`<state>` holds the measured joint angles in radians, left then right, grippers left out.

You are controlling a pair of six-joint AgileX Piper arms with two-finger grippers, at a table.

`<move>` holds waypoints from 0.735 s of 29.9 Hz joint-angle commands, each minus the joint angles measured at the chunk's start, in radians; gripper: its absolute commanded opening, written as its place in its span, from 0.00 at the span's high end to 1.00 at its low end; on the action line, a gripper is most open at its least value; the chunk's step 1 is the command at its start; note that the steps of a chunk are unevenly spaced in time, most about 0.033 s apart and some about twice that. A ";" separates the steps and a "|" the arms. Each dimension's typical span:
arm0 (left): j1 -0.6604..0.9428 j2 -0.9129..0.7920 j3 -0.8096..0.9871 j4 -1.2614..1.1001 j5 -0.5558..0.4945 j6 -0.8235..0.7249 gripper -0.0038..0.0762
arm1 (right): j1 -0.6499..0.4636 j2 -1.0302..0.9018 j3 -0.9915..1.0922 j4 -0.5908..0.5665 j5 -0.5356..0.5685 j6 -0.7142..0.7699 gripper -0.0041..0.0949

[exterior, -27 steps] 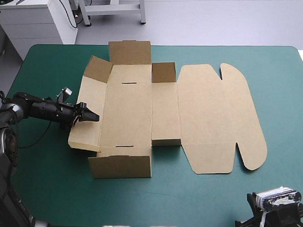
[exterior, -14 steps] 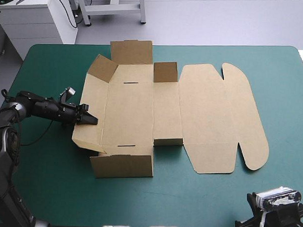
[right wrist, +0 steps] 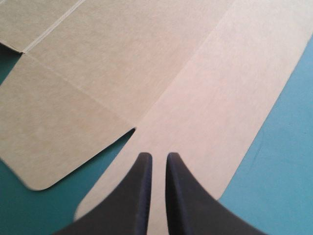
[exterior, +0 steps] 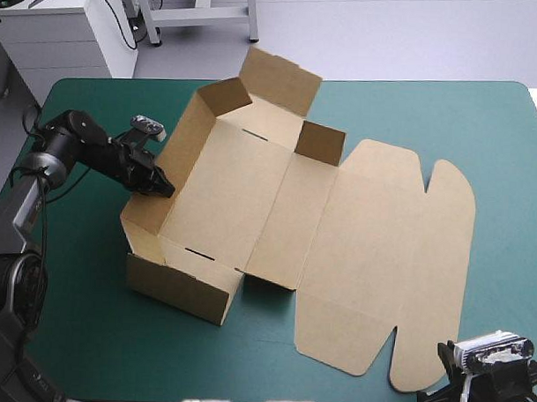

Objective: Fold the box

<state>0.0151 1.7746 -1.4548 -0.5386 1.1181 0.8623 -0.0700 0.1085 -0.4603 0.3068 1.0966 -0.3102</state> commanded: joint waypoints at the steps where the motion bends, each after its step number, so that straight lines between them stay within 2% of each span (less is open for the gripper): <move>1: -0.086 -0.112 -0.081 0.045 -0.080 0.088 0.96 | 0.003 0.015 -0.021 0.015 -0.059 -0.006 0.87; 6: -0.206 -0.176 -0.111 0.127 -0.259 0.183 0.96 | 0.003 0.015 -0.021 0.015 -0.059 -0.006 0.87; 11: -0.333 -0.201 -0.133 0.289 -0.388 0.191 0.96 | 0.003 0.015 -0.021 0.015 -0.059 -0.006 0.87; 15: -0.422 -0.201 -0.138 0.406 -0.458 0.191 0.96 | 0.003 0.015 -0.021 0.015 -0.059 -0.006 0.87; 22: -0.577 -0.201 -0.138 0.532 -0.472 0.188 0.96 | 0.003 0.015 -0.021 0.015 -0.059 -0.006 0.87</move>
<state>-0.4998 1.6243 -1.5574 -0.0542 0.7258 1.0572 -0.0700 0.1085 -0.4603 0.3068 1.0966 -0.3102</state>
